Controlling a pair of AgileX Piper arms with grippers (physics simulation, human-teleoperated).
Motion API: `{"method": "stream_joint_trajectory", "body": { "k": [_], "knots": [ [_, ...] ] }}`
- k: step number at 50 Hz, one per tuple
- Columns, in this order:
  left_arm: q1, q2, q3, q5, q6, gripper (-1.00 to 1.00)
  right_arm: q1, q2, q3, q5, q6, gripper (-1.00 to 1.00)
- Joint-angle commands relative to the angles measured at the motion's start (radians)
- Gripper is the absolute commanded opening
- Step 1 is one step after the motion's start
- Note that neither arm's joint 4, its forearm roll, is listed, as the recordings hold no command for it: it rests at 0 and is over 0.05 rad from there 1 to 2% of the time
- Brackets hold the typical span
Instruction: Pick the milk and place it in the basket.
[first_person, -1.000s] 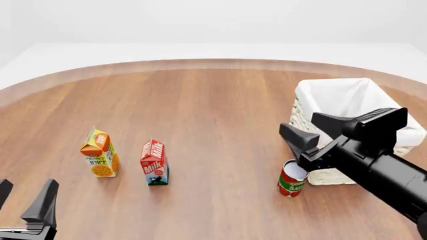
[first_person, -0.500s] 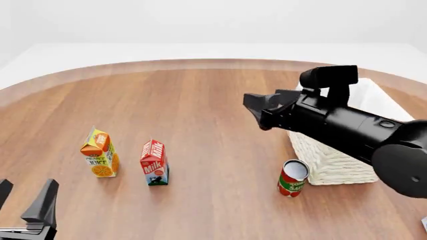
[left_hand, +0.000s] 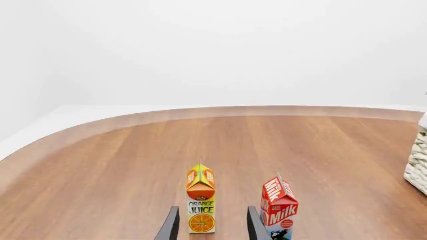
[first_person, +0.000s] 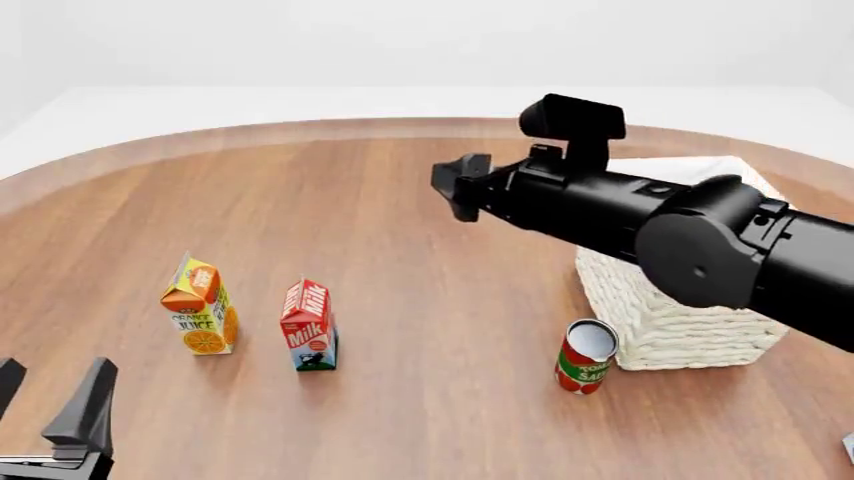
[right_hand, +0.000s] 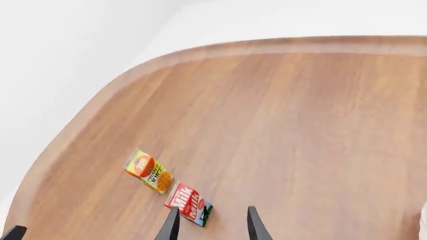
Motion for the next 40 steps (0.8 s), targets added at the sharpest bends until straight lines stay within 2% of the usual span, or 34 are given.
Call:
{"method": "stream_joint_trajectory", "body": {
  "k": [1, 16, 18, 19, 28, 40],
  "knots": [
    [0.000, 0.000, 0.000, 0.000, 0.000, 1.00, 0.015, 0.104, -0.065, -0.012, 0.047, 1.00],
    [0.000, 0.000, 0.000, 0.000, 0.000, 1.00, 0.039, 0.226, -0.147, -0.005, 0.112, 1.00],
    [0.000, 0.000, 0.000, 0.000, 0.000, 1.00, 0.046, 0.241, -0.155, -0.006, 0.127, 1.00],
    [0.000, 0.000, 0.000, 0.000, 0.000, 1.00, 0.059, 0.254, -0.157, -0.013, 0.153, 1.00],
    [0.000, 0.000, 0.000, 0.000, 0.000, 1.00, 0.073, 0.310, -0.197, -0.013, 0.152, 1.00],
    [0.000, 0.000, 0.000, 0.000, 0.000, 1.00, 0.092, 0.381, -0.222, -0.056, 0.224, 1.00]
  ]
}}
